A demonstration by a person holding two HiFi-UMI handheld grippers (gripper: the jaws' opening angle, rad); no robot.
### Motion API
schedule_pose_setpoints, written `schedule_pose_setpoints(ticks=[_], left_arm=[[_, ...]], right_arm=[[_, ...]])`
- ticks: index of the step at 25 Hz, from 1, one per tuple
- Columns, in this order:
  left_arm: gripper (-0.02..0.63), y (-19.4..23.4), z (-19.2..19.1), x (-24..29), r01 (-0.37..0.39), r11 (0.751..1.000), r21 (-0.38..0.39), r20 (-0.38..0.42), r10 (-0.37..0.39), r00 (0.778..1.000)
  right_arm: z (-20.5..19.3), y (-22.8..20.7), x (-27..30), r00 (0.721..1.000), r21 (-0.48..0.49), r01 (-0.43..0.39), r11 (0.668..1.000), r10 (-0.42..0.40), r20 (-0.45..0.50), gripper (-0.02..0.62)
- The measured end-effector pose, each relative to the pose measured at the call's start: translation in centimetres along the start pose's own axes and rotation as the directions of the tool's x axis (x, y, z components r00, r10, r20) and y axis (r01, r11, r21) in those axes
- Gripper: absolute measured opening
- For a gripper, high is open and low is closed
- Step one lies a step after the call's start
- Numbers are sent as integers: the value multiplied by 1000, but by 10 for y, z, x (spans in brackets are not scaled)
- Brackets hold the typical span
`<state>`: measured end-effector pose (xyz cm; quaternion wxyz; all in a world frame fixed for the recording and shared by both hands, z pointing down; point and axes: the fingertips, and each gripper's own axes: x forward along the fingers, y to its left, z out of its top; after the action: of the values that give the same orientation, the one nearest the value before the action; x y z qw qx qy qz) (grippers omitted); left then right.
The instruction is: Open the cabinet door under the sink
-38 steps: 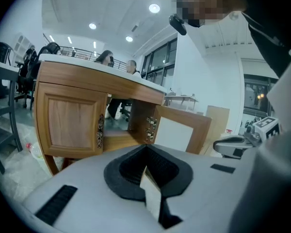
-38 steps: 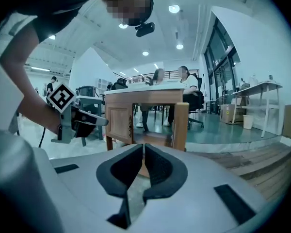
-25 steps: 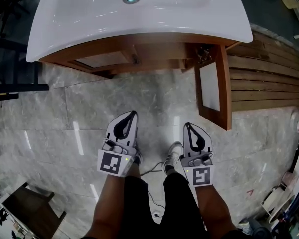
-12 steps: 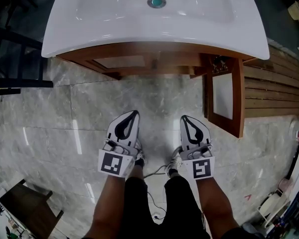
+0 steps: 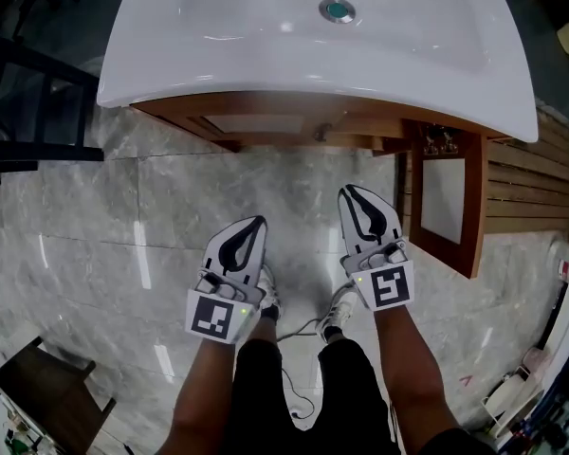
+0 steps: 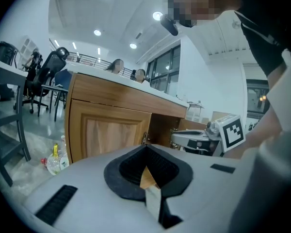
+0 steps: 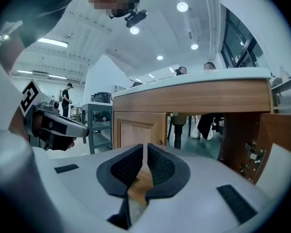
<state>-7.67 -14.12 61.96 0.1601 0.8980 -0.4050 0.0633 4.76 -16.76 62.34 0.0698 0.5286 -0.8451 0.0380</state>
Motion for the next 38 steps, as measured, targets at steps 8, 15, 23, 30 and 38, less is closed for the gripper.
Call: schedule_pose_setpoints(ticks=[8,15,23,30,38], left_arm=[[5,23,-8,4,-4,1000,-22,-5,4,1000],[5,44,-10,3,-42,999,-29,-2,42,999],[5,63,-12,2,-59,998,-5,-5,59,998],[5,78,-16,-10,-87,996,17,-14,87,996],[5,70,-24,-20,-88,993,-72,4,89,996]], right_arm=[[-23,-9,51,995,-17,-71,997,70,-64,121],[-32,-23,90,994,-23,-90,996,88,-60,276],[-49,-36,128,984,25,-154,988,156,-83,360],[-55,-20,148,953,39,-274,961,277,-121,360],[-57,-11,148,942,14,-301,954,299,-155,360]])
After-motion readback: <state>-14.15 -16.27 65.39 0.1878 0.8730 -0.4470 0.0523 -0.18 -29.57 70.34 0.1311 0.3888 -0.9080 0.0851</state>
